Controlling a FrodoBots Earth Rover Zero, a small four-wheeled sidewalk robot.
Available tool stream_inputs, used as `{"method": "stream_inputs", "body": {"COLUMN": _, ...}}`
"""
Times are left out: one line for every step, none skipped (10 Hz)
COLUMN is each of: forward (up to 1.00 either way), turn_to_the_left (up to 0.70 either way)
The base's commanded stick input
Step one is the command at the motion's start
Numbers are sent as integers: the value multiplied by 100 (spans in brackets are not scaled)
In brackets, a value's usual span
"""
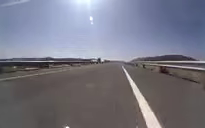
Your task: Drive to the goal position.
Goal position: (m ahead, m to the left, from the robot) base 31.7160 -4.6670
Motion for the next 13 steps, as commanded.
{"method": "stream_inputs", "body": {"forward": 100, "turn_to_the_left": 0}}
{"method": "stream_inputs", "body": {"forward": 100, "turn_to_the_left": 0}}
{"method": "stream_inputs", "body": {"forward": 100, "turn_to_the_left": 0}}
{"method": "stream_inputs", "body": {"forward": 100, "turn_to_the_left": 0}}
{"method": "stream_inputs", "body": {"forward": 100, "turn_to_the_left": 0}}
{"method": "stream_inputs", "body": {"forward": 100, "turn_to_the_left": 0}}
{"method": "stream_inputs", "body": {"forward": 100, "turn_to_the_left": 0}}
{"method": "stream_inputs", "body": {"forward": 100, "turn_to_the_left": 0}}
{"method": "stream_inputs", "body": {"forward": 100, "turn_to_the_left": -26}}
{"method": "stream_inputs", "body": {"forward": 100, "turn_to_the_left": -13}}
{"method": "stream_inputs", "body": {"forward": 100, "turn_to_the_left": 0}}
{"method": "stream_inputs", "body": {"forward": 100, "turn_to_the_left": 0}}
{"method": "stream_inputs", "body": {"forward": 100, "turn_to_the_left": 0}}
